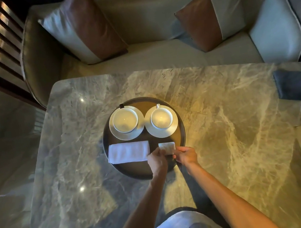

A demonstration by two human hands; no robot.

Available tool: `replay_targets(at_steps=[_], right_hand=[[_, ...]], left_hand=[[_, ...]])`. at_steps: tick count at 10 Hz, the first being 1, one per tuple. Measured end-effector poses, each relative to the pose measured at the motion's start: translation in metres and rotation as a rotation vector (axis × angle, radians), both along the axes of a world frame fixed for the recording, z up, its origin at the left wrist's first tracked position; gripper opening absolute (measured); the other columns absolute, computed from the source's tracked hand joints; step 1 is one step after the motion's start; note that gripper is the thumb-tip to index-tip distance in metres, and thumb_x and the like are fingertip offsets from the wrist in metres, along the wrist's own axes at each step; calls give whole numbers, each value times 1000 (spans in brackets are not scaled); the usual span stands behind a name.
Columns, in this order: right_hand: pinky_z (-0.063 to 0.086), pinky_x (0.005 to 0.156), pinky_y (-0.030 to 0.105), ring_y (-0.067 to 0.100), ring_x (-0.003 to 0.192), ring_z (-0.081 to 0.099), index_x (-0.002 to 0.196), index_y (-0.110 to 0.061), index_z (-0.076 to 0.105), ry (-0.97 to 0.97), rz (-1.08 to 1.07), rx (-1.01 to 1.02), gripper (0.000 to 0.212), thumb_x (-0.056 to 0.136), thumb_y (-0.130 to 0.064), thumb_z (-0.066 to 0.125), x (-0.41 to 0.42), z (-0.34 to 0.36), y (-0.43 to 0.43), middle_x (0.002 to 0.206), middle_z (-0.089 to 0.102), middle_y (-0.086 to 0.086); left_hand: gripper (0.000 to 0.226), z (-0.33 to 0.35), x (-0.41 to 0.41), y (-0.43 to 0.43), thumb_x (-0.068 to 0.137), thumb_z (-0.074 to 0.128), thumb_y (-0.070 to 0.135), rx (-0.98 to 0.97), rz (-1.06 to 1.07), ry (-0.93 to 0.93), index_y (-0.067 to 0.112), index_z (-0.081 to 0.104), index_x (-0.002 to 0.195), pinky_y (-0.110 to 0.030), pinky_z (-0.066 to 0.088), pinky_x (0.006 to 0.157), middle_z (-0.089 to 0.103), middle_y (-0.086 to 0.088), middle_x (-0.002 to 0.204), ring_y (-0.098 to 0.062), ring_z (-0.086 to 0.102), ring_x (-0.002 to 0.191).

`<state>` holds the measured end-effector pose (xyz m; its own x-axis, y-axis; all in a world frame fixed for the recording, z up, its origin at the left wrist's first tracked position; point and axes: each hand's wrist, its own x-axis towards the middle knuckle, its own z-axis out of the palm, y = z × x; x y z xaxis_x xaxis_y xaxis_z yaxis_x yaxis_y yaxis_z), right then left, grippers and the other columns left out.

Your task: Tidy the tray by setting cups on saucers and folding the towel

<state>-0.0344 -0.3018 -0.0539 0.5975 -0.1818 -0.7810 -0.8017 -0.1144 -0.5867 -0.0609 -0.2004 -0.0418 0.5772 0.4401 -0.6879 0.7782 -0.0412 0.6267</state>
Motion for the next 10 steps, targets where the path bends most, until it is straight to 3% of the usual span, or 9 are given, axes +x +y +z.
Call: replay_targets(at_steps=[1, 2, 4, 5, 6, 7, 8, 9, 10], right_hand=[[56, 79, 44, 24, 70, 58, 83, -18, 73, -5, 9, -53, 20, 88, 0, 64, 1, -5, 3, 76, 67, 11], [57, 84, 51, 26, 74, 64, 73, -23, 71, -48, 81, -124, 26, 89, -3, 64, 0, -7, 4, 79, 70, 11], [57, 84, 55, 40, 89, 70, 74, -9, 71, -72, 145, -172, 19, 92, -9, 63, -2, -3, 2, 90, 73, 23], [58, 82, 52, 32, 79, 69, 86, -2, 74, -74, 158, -171, 14, 92, -9, 63, -3, -1, 3, 89, 73, 22], [58, 77, 45, 28, 75, 66, 83, -6, 75, -62, 186, -168, 15, 91, -12, 64, -2, 2, 3, 83, 73, 18], [58, 76, 44, 27, 74, 65, 78, -11, 74, -62, 169, -158, 17, 92, -12, 64, -2, 5, 4, 80, 72, 15], [59, 82, 49, 29, 80, 70, 80, -17, 72, -56, 184, -151, 16, 92, -12, 64, -4, 9, 4, 89, 74, 17], [57, 89, 46, 32, 93, 71, 108, -8, 72, -58, 128, -144, 17, 94, -12, 63, -6, 14, 4, 106, 73, 14], [50, 80, 29, 29, 97, 69, 108, -10, 71, -112, 110, -299, 18, 95, -15, 61, -9, 29, 0, 105, 72, 7]], left_hand=[[25, -5, 0, -2, 98, 49, 14, 45, -31, -8, 1, 69, 89, -43, 55, 83, 73, -17, 89, -34, 66, 91], [27, -3, -1, -4, 100, 46, 16, 43, -23, -9, 2, 67, 91, -44, 54, 89, 68, -20, 95, -31, 63, 96], [28, 2, -3, -8, 103, 42, 19, 96, -19, -15, 3, 64, 98, -32, 48, 88, 55, -16, 105, -24, 57, 86], [26, 5, -3, -9, 103, 42, 20, 95, -13, -30, 3, 62, 107, -32, 47, 88, 48, -9, 104, -31, 61, 95], [29, 10, -4, -8, 103, 43, 23, 82, -22, -27, 3, 61, 113, -38, 49, 95, 48, -9, 107, -31, 59, 100], [29, 10, -5, -9, 103, 43, 23, 85, -8, -29, 3, 60, 114, -33, 46, 91, 52, -14, 112, -29, 59, 100], [28, 16, -5, -9, 103, 42, 22, 67, 4, -31, 2, 59, 113, -31, 48, 87, 54, -14, 114, -27, 59, 98], [21, 23, -14, -11, 102, 44, 18, 75, -7, -106, 4, 59, 107, -43, 54, 88, 61, -16, 111, -28, 62, 96], [11, 33, -29, -3, 99, 47, 13, 218, -3, -199, 11, 58, 100, -45, 56, 77, 62, -6, 96, -24, 61, 87]])
